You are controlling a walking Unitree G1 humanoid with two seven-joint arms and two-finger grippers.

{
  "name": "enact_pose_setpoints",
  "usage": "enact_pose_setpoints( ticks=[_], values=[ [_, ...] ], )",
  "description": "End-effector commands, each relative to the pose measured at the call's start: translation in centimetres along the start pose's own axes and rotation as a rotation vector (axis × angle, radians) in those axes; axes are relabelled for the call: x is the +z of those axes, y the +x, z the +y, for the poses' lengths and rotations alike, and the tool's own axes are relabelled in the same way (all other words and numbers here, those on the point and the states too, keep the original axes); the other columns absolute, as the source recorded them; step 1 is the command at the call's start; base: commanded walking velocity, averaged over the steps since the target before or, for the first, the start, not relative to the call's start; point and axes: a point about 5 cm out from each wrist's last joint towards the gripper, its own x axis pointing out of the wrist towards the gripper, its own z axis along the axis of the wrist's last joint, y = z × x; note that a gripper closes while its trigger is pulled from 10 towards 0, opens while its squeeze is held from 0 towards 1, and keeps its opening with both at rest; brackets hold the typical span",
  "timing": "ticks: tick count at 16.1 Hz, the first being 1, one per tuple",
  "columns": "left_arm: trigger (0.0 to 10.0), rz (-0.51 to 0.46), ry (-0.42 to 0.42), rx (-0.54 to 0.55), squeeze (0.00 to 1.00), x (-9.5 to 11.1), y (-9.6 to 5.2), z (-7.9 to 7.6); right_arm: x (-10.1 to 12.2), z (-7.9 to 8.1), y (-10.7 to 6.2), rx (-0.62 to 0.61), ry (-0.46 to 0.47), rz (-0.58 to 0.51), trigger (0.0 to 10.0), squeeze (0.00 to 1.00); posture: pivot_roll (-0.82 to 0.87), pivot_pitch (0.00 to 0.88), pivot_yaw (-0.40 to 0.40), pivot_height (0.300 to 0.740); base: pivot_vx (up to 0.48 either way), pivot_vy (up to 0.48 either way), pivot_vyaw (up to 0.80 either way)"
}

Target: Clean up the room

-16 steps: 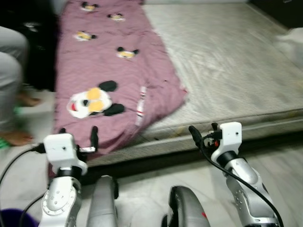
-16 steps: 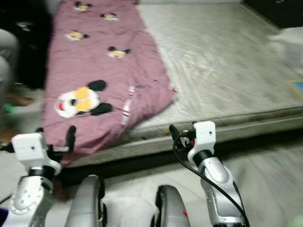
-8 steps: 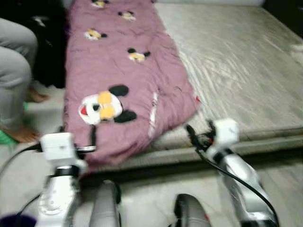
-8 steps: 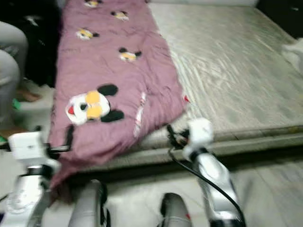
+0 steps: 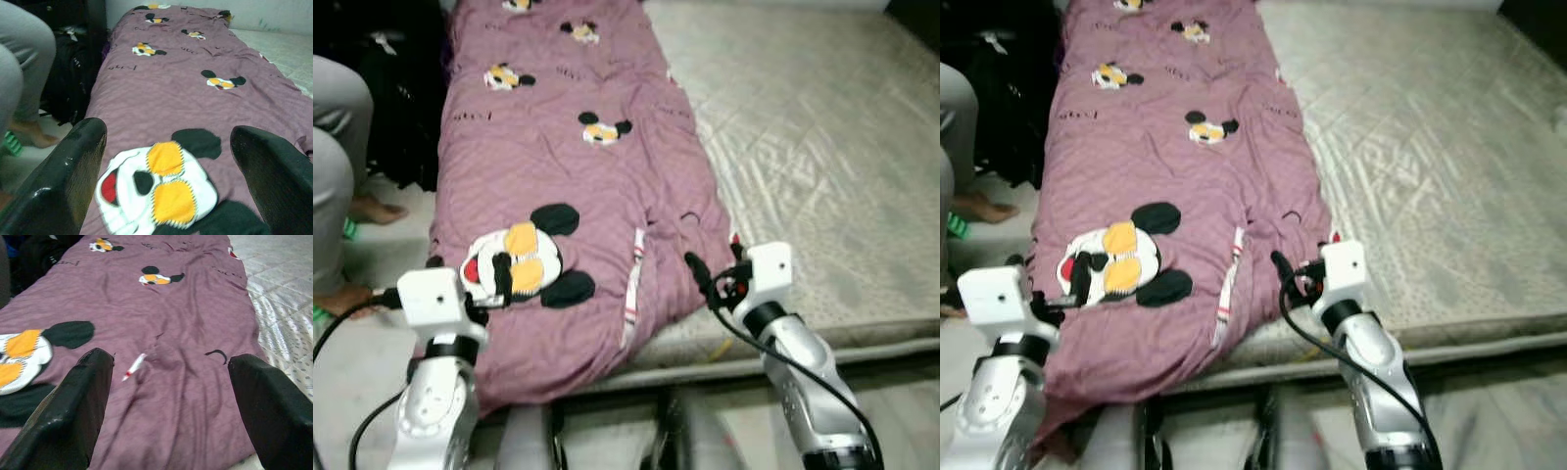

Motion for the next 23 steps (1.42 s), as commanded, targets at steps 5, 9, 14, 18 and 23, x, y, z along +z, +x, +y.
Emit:
enact_pose_setpoints(
  ticks=[5,9,14,18,23],
  values=[
    [10.0,0.041,-0.014,-0.015,0.00,-0.77,-0.44,-0.51,-0.56,-1.02,-0.80,-0.025,-0.020,0.018,10.0,0.00,-0.03,0.188,-0.064,0.610,0.000,0.000,0.14],
    [10.0,0.045,-0.018,-0.010,0.00,-0.80,-0.42,-0.52,-0.57,-0.98,-0.76,-0.022,-0.022,0.020,10.0,0.00,-0.03,0.190,-0.066,0.610,0.000,0.000,0.72],
    [10.0,0.047,-0.019,-0.010,0.00,-0.76,-0.35,-0.58,-0.70,-1.03,-0.69,-0.027,-0.008,0.022,10.0,0.00,-0.03,0.190,-0.063,0.610,0.000,0.000,0.00],
    [10.0,0.045,-0.020,-0.010,0.00,-0.72,-0.22,-0.58,-0.76,-0.89,-0.69,-0.020,0.000,0.021,10.0,0.00,-0.03,0.189,-0.062,0.585,0.000,0.000,0.00],
    [10.0,0.036,-0.014,0.001,0.00,-0.51,-0.09,-0.55,-0.71,-0.94,-0.44,-0.013,-0.018,0.027,10.0,0.00,-0.03,0.189,-0.061,0.555,0.000,0.000,0.00]
  ],
)
